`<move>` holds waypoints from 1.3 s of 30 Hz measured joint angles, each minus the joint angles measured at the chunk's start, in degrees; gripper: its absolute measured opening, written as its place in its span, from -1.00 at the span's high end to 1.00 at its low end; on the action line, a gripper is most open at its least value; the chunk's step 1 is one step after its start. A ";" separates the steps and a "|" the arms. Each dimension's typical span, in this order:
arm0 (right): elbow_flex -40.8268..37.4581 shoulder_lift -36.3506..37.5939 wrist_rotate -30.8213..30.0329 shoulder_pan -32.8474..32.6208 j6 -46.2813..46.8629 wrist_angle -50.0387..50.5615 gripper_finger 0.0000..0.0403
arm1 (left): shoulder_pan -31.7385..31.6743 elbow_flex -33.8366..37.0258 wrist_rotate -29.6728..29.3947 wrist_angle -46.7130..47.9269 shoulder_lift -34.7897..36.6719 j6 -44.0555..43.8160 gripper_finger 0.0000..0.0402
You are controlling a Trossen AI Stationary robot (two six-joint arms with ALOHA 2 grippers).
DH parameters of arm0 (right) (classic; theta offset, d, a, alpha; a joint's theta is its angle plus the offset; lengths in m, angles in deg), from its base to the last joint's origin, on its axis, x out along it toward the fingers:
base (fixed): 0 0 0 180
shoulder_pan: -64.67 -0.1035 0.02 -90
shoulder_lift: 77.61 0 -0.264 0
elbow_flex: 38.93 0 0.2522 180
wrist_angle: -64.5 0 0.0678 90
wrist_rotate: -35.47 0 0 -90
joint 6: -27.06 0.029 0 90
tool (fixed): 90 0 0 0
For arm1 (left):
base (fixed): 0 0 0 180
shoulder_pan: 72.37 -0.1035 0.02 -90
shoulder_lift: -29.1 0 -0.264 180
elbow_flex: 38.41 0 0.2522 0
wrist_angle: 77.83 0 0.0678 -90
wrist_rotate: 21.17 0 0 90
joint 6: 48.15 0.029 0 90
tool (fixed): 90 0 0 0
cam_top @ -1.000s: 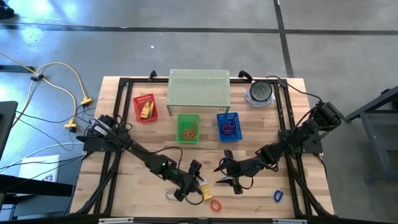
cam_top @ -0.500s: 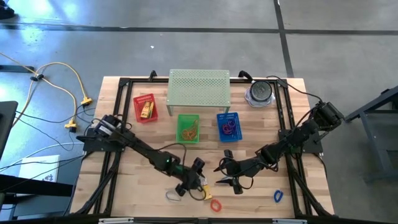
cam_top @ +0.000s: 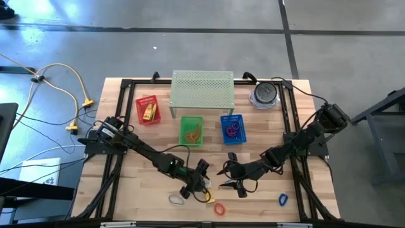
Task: Pick & Place Office Desk Supplies
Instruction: Put the blue spring keychain into the blue bin
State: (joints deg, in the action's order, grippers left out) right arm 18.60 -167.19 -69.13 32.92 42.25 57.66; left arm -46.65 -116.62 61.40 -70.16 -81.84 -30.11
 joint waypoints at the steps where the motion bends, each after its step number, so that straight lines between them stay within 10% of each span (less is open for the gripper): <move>1: -0.02 0.00 -0.03 0.00 -0.42 -0.82 -0.03 | 0.29 0.00 -0.61 -0.36 0.00 0.01 -0.11; 13: -0.07 1.30 17.84 0.29 5.76 -5.19 -0.03 | 6.26 0.02 -14.04 -0.20 1.38 -4.27 -0.11; 17: 1.45 7.25 10.58 -3.82 7.55 2.51 -0.03 | 7.72 0.00 -14.21 1.99 1.38 -10.00 -0.11; 24: 15.99 11.37 -9.55 -16.26 33.02 48.88 -0.03 | 9.23 0.00 -15.52 3.95 1.38 -18.63 -0.11; 31: 18.99 11.49 -0.25 -21.71 76.00 73.76 -0.03 | 9.19 0.00 -15.10 4.02 1.38 -26.48 -0.11; 39: 19.09 10.06 2.20 -25.28 70.35 64.03 -0.03 | 8.57 0.00 -12.67 3.95 1.38 -32.28 -0.11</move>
State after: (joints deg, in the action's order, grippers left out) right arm 37.69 -157.13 -66.92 7.65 112.60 121.69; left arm -38.08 -116.62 48.73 -66.20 -80.46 -62.39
